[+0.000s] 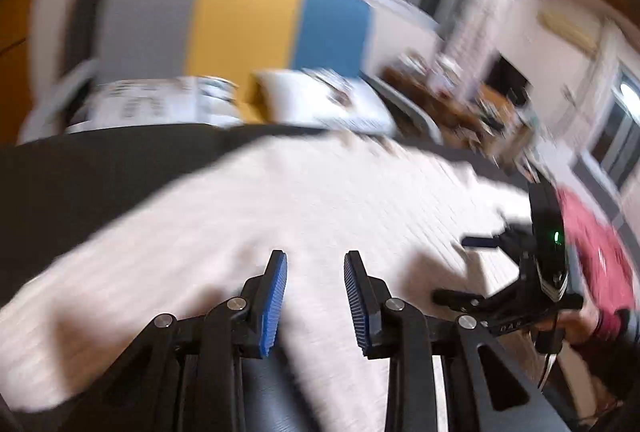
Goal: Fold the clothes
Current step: 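Smooth the sweater flat with both grippers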
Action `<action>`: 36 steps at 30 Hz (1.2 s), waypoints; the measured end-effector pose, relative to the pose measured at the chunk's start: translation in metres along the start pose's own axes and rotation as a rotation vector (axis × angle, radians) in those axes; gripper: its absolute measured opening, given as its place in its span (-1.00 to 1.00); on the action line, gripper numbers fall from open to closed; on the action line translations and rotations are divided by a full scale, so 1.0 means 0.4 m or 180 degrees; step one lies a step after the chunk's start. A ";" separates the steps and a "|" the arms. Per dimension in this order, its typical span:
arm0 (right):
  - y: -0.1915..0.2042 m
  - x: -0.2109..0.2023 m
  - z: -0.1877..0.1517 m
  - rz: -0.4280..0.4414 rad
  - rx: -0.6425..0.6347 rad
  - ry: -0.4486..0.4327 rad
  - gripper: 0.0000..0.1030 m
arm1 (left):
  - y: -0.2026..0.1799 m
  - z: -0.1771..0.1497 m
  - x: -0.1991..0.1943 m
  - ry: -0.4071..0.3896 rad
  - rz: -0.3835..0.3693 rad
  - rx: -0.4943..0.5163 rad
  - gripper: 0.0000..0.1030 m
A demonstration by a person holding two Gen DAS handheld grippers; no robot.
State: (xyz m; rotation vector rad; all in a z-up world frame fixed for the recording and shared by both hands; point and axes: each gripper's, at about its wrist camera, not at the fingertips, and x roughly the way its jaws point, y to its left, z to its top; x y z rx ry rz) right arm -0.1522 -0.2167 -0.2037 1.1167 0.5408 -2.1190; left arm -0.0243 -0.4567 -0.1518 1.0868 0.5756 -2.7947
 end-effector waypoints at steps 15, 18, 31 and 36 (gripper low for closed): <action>-0.091 -0.047 -0.078 0.0126 0.0254 -0.0087 1.00 | -0.148 -0.060 0.115 0.0324 -0.0055 0.0037 -0.41; -0.139 -0.100 -0.131 0.0194 0.0372 -0.0091 1.00 | -0.224 -0.109 0.095 0.0354 -0.0096 0.0281 -0.41; -0.244 -0.197 -0.337 -0.0037 0.0792 -0.0046 1.00 | -0.286 -0.175 0.082 0.0297 0.0125 0.0095 -0.41; -0.259 -0.310 -0.395 0.0462 0.1025 -0.0294 1.00 | -0.371 -0.241 0.055 0.0299 0.0106 0.0277 -0.40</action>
